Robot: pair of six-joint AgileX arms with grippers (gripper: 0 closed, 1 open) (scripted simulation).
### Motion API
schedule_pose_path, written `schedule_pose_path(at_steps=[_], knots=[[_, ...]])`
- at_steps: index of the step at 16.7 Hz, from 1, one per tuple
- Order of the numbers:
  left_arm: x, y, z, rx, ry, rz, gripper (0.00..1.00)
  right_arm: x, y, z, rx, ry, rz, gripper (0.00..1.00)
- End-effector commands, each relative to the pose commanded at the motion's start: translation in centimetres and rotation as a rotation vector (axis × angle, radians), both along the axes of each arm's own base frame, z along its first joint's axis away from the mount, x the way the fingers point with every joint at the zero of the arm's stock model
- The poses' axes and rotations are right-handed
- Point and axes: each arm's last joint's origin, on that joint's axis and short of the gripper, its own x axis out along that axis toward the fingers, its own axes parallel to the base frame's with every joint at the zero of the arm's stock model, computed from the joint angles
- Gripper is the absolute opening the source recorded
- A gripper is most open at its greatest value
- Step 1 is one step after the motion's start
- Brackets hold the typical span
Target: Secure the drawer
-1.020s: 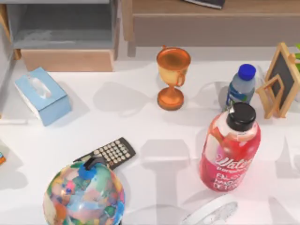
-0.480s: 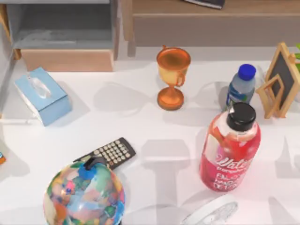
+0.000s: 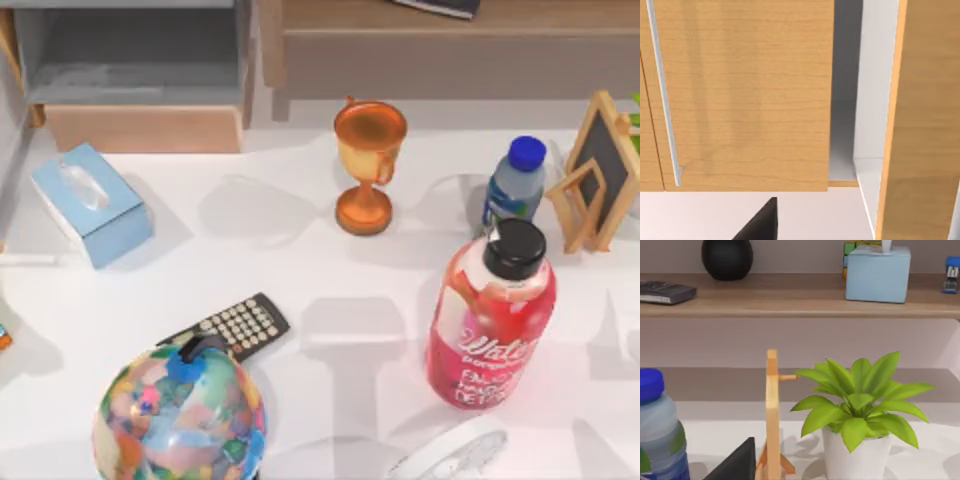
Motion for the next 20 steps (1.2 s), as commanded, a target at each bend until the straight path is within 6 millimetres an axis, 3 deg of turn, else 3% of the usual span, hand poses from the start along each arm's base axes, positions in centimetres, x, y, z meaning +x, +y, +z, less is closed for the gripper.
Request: schedule_pose_path(at_steps=[9,20], knots=[[0.00,0.00,0.00,0.000,0.000,0.000,0.02,0.00,0.00,0.00,0.000,0.000,0.000,1.00],[0.34,0.12,-0.32,-0.012,0.013,0.004,0.00,0.00,0.00,0.00,0.000,0.000,0.000,1.00]])
